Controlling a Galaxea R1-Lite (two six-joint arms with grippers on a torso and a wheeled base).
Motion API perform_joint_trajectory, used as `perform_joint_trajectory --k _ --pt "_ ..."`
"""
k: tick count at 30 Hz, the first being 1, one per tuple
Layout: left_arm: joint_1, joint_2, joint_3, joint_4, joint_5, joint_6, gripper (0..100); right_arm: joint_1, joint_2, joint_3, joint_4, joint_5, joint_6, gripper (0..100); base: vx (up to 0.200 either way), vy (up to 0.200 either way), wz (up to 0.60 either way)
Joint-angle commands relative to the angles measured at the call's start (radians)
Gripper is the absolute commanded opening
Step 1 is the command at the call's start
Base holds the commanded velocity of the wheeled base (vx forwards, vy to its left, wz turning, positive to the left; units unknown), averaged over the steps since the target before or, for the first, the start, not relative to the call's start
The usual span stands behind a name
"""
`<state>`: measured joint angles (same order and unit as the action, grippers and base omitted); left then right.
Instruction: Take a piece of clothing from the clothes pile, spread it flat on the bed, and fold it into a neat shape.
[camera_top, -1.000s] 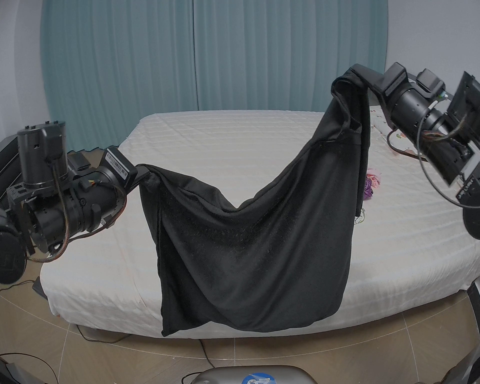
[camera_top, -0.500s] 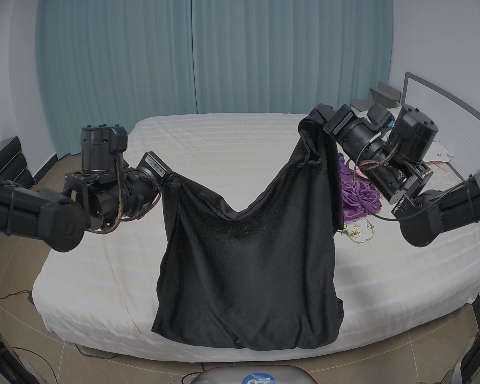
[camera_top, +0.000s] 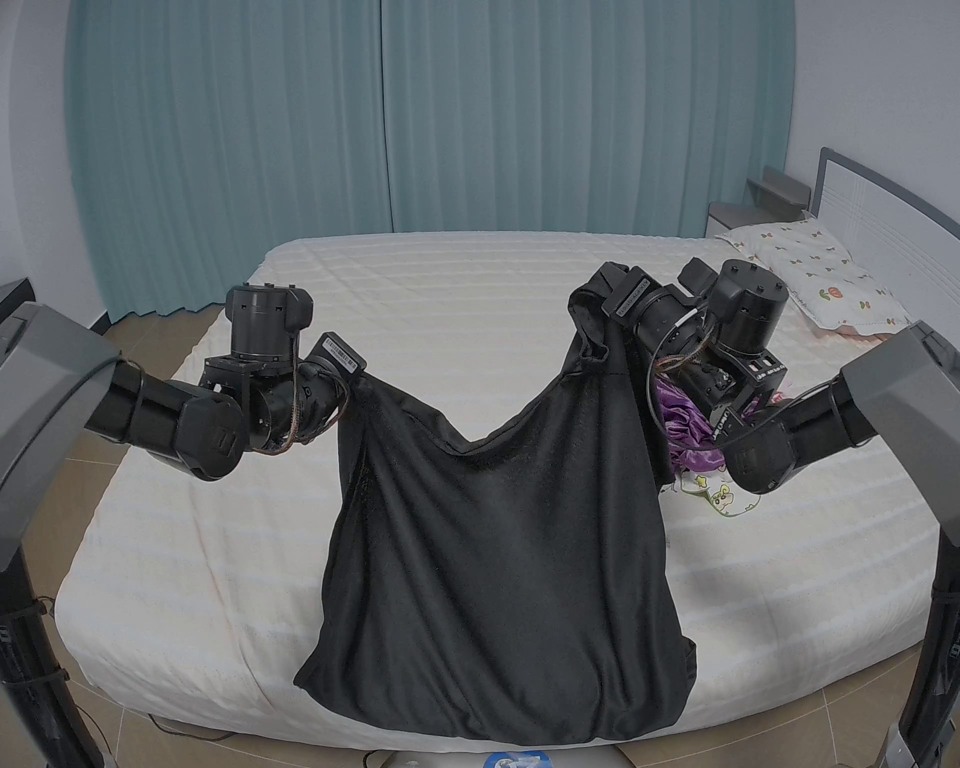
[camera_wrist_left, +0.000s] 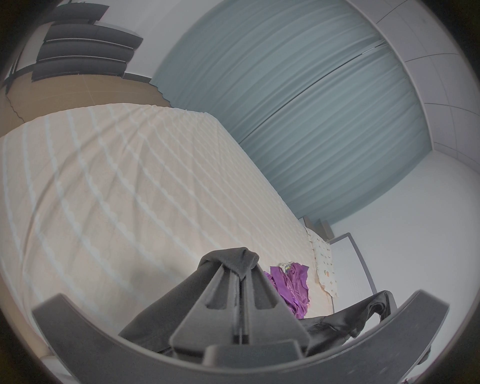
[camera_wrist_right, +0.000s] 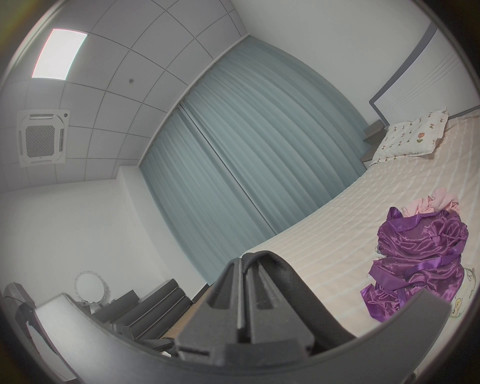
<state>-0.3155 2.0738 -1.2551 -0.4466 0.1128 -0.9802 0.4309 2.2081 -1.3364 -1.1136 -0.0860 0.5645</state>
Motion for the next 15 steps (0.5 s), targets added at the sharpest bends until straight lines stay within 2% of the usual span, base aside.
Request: perform_joint_trajectory --k 1,4,5,6,7,15 --pt "0.023 0.104 -0.053 0.0 -0.001 -0.002 0 -0.011 0.11 -0.079 0.015 -0.001 -0.001 0 0.0 0.0 0.0" --pt "0.036 0.152 -0.095 0.0 -0.002 -0.023 0 -0.012 0.154 -0.133 0.018 0.0 -0.001 0 0.0 0.0 0.0" --pt "0.039 0.167 -0.112 0.0 -0.002 -0.035 100 -0.017 0.167 -0.147 0.02 0.002 -0.001 0 0.0 0.0 0.0" --pt "0.042 0.173 -0.121 0.0 -0.002 -0.043 100 -0.02 0.173 -0.155 0.021 0.002 -0.001 0 0.0 0.0 0.0" --pt "0.049 0.2 -0.156 0.0 -0.005 -0.071 100 -0.024 0.197 -0.176 0.028 0.002 -0.003 100 0.0 0.0 0.0" --pt "0.078 0.319 -0.248 0.006 0.016 -0.089 100 -0.067 0.308 -0.185 0.087 0.0 -0.003 100 0.0 0.0 0.0"
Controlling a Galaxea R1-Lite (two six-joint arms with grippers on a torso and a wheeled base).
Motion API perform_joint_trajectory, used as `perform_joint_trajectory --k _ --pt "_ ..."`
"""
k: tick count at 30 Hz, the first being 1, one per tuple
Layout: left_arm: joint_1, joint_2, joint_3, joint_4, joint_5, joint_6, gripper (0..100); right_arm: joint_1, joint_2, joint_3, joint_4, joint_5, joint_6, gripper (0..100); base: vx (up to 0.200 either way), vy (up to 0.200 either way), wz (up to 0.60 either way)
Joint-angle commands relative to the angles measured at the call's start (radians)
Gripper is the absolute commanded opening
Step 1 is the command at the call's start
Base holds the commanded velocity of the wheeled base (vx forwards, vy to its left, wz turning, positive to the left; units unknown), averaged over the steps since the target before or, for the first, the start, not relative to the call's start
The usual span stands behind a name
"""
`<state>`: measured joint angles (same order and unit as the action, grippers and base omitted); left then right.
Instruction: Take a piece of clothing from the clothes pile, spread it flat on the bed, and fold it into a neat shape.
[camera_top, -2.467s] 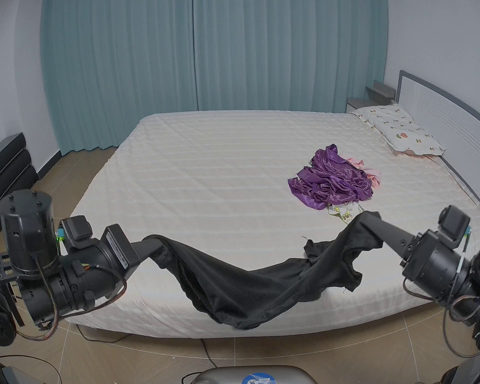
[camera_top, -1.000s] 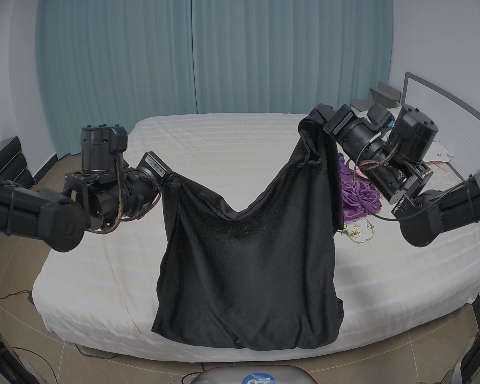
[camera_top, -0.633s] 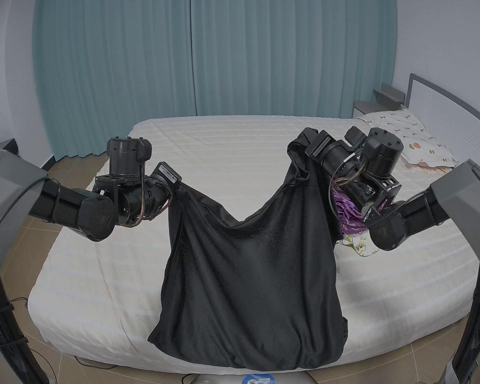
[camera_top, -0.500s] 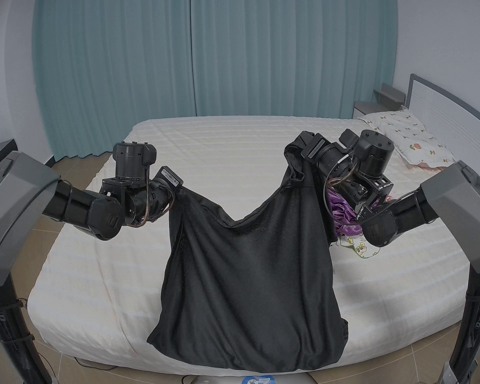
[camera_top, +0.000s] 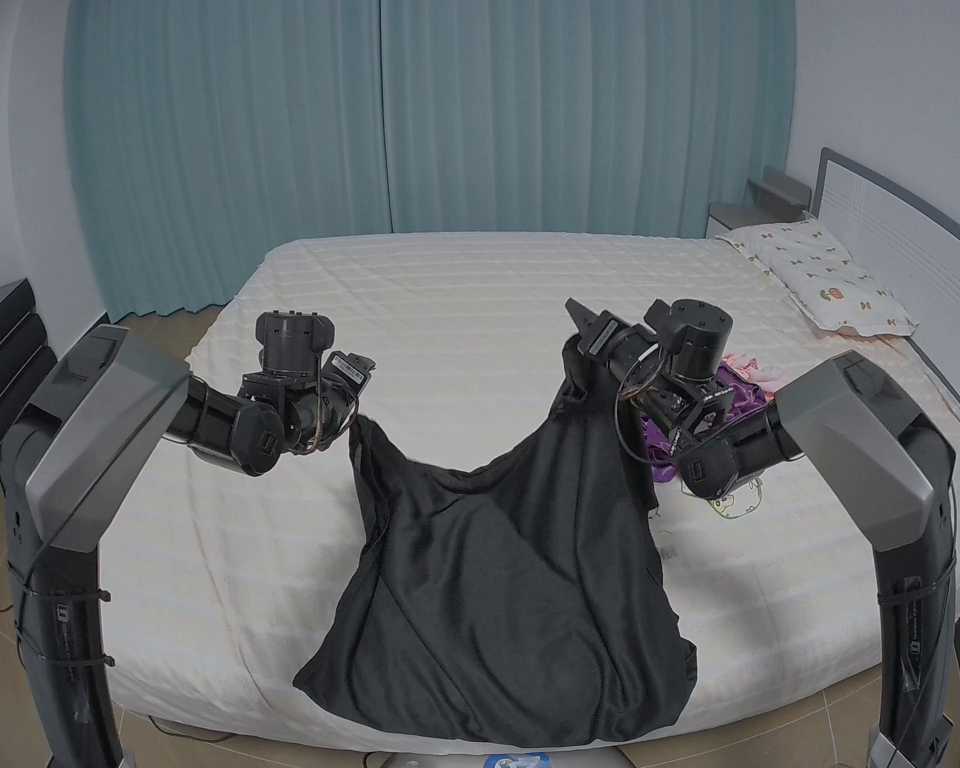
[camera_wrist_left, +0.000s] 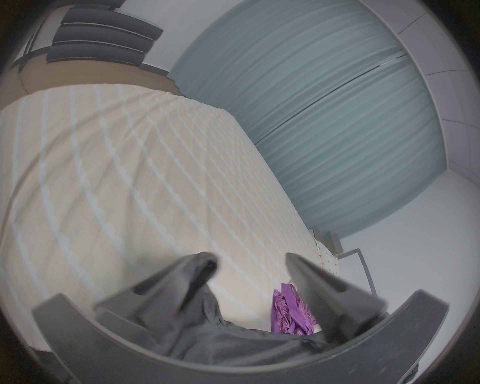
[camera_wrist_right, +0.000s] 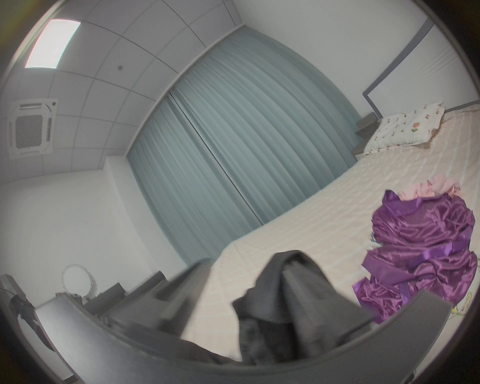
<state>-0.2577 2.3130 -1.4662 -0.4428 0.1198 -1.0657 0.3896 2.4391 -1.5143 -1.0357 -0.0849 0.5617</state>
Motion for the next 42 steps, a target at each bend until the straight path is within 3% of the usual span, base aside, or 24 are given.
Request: perform_joint_trajectory --k 1,6,15,20,23,26,34,39,42 --pt "0.029 0.082 -0.037 0.004 0.014 -0.003 100 -0.035 0.087 -0.004 0.02 0.001 0.001 100 0.0 0.0 0.0" --pt "0.048 0.075 -0.026 0.012 0.014 -0.003 100 -0.046 0.098 0.017 0.056 -0.003 -0.002 100 0.0 0.0 0.0" --pt "0.051 -0.032 0.147 0.001 -0.006 0.055 100 -0.063 0.061 0.105 0.092 -0.004 -0.036 100 0.0 0.0 0.0" --pt "0.051 -0.13 0.285 -0.002 -0.095 0.064 100 -0.106 -0.026 0.2 0.161 0.025 -0.048 100 0.0 0.0 0.0" --pt "0.049 -0.179 0.368 -0.005 -0.147 0.067 100 -0.124 -0.042 0.281 0.224 0.039 -0.143 100 0.0 0.0 0.0" --pt "0.046 -0.214 0.432 -0.005 -0.167 0.066 100 -0.147 -0.034 0.339 0.168 0.057 -0.236 100 0.0 0.0 0.0" --pt "0.046 -0.241 0.603 -0.125 -0.195 0.064 100 -0.158 -0.048 0.279 0.121 0.033 -0.019 100 0.0 0.0 0.0" --pt "0.041 -0.239 0.715 -0.24 -0.203 0.063 100 -0.169 -0.057 0.175 0.014 -0.006 0.239 100 0.0 0.0 0.0" --pt "0.041 -0.242 0.745 -0.249 -0.213 0.061 100 -0.172 -0.06 0.195 0.02 -0.007 0.187 100 0.0 0.0 0.0"
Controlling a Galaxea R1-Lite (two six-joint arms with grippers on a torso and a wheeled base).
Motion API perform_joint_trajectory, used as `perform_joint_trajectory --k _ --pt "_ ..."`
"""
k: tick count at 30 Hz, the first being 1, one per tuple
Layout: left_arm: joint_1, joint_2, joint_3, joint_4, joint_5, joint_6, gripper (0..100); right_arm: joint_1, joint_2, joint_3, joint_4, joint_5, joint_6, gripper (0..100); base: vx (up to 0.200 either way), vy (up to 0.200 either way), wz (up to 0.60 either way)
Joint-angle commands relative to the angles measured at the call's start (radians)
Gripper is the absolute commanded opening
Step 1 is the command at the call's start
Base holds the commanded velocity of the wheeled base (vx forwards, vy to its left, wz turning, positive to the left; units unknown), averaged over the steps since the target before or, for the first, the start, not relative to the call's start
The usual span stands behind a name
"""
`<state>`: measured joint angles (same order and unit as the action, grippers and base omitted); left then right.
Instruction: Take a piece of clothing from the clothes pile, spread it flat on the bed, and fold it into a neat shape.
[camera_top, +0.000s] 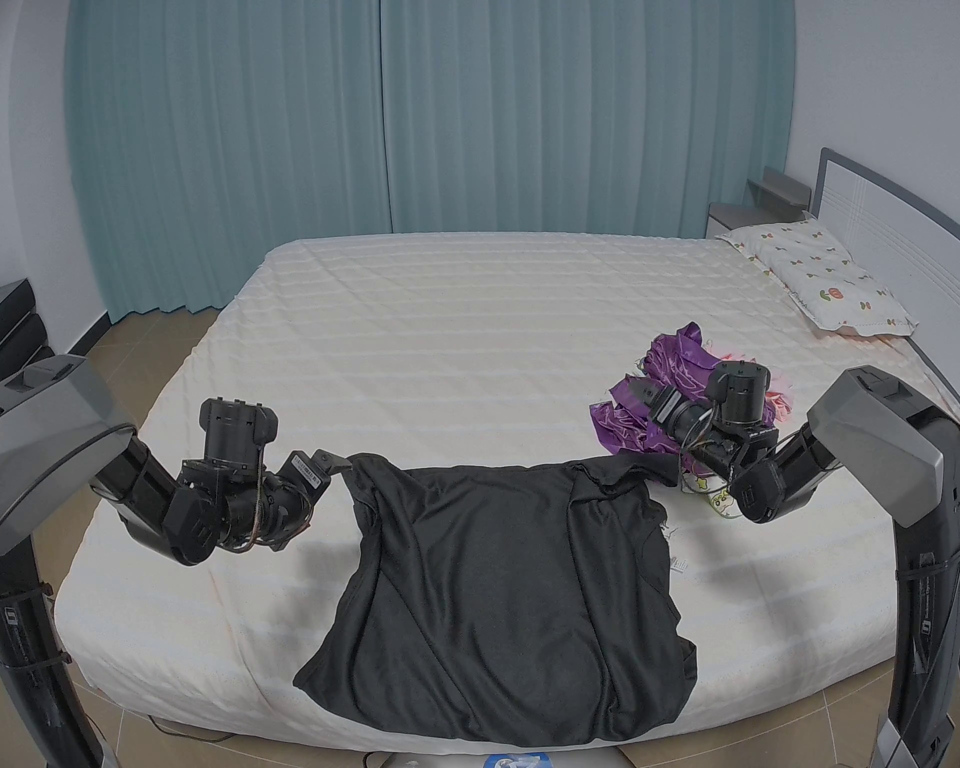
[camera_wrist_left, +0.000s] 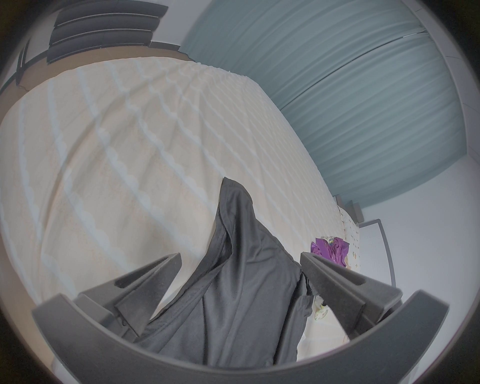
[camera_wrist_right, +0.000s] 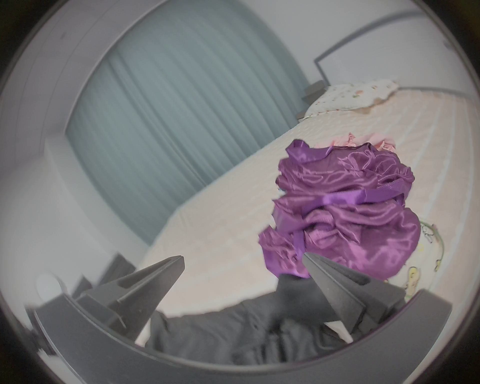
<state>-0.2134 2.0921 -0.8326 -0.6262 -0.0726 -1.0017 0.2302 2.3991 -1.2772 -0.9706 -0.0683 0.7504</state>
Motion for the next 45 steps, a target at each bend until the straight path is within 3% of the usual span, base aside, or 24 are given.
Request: perform_joint_trajectory --k 1,6,10,15,21,26,31,35,45 --pt "-0.003 -0.021 0.119 -0.066 -0.023 -0.003 100 -0.012 -0.02 -0.025 -0.037 -0.024 -0.017 100 0.0 0.0 0.0" --pt "-0.003 -0.02 0.174 -0.066 -0.023 -0.002 100 0.001 -0.064 0.165 -0.019 -0.015 -0.079 100 0.0 0.0 0.0" --pt "-0.003 -0.018 0.202 -0.063 -0.023 0.003 100 0.024 -0.126 0.354 -0.036 -0.005 -0.08 100 0.0 0.0 0.0" --pt "-0.02 -0.009 0.225 -0.066 -0.029 0.049 100 0.032 -0.158 0.512 -0.122 0.012 -0.069 100 0.0 0.0 0.0" --pt "-0.101 0.083 0.165 -0.067 -0.015 0.058 100 0.031 -0.161 0.716 -0.293 0.059 -0.057 100 0.0 0.0 0.0" --pt "-0.11 0.106 0.128 -0.063 -0.013 0.063 100 0.029 -0.147 0.78 -0.393 0.093 -0.029 100 0.0 0.0 0.0" --pt "-0.11 0.131 0.113 -0.067 -0.009 0.068 100 0.031 -0.126 0.78 -0.405 0.096 -0.029 100 0.0 0.0 0.0" --pt "-0.11 0.177 0.098 -0.067 0.048 0.147 100 0.041 -0.12 0.785 -0.407 0.096 -0.026 100 0.0 0.0 0.0" --pt "-0.161 0.192 0.109 -0.067 0.109 0.156 100 0.046 -0.118 0.794 -0.41 0.096 -0.025 100 0.0 0.0 0.0"
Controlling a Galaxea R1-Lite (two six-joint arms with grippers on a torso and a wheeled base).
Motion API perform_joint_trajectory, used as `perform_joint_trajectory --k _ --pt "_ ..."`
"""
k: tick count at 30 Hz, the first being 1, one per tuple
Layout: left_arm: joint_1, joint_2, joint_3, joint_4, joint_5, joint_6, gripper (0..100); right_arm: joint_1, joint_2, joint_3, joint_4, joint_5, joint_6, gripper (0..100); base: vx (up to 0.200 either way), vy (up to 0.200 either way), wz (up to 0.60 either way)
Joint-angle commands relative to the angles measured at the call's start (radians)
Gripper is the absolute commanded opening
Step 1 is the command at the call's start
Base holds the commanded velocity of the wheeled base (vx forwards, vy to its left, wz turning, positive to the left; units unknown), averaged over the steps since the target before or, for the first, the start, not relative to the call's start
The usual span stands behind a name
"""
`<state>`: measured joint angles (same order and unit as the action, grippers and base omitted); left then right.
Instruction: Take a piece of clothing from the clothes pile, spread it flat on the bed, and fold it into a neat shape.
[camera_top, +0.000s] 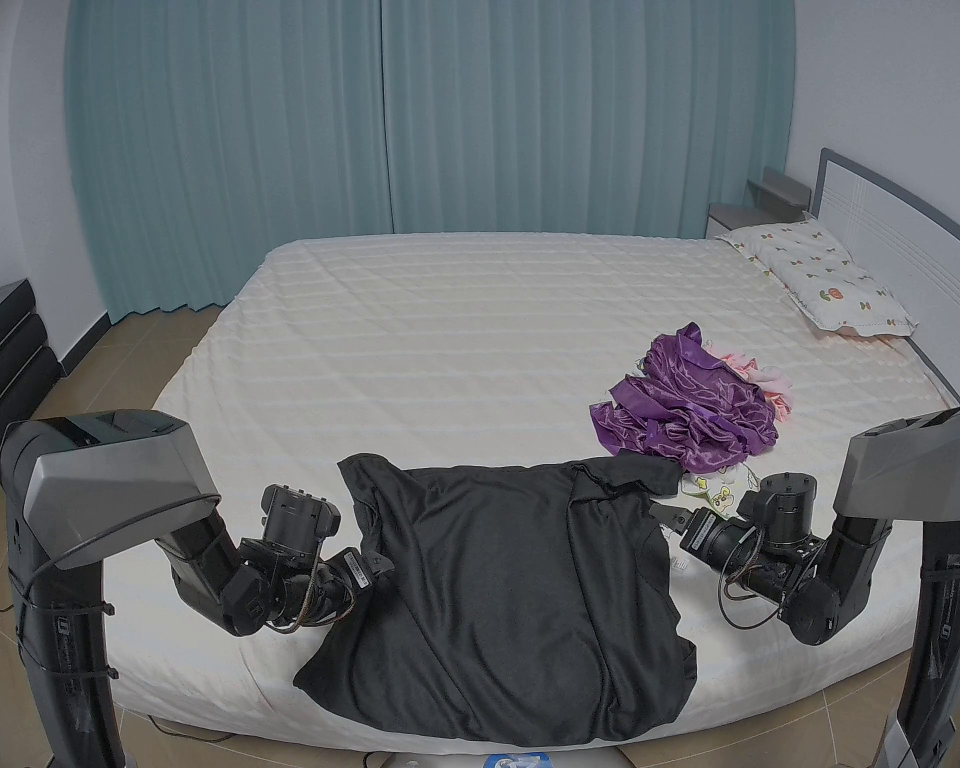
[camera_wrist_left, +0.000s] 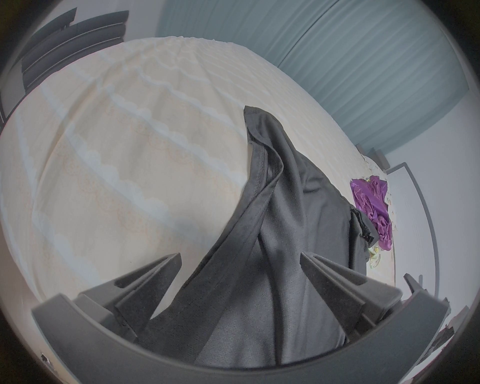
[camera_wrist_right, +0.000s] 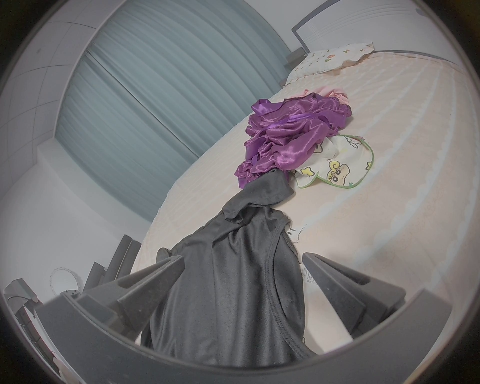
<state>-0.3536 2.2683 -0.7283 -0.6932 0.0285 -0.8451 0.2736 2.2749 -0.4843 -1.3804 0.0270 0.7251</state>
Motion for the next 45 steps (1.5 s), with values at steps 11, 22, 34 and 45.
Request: perform_joint_trajectory --k 11,22,34,45 --pt "0.015 0.022 0.012 0.003 0.091 -0.009 0 0.002 0.0 0.027 -0.019 0.002 0.004 100 0.0 0.0 0.0" --pt "0.234 -0.108 0.119 0.011 0.093 0.006 0 -0.019 0.023 0.041 -0.045 0.013 0.004 100 0.0 0.0 0.0" --pt "0.358 -0.115 0.122 0.037 0.09 0.081 0 -0.059 0.089 -0.057 0.011 0.125 0.019 100 0.0 0.0 0.0" --pt "0.36 -0.112 0.122 0.049 0.082 0.081 0 -0.07 0.163 -0.399 0.373 0.123 0.004 100 0.0 0.0 0.0"
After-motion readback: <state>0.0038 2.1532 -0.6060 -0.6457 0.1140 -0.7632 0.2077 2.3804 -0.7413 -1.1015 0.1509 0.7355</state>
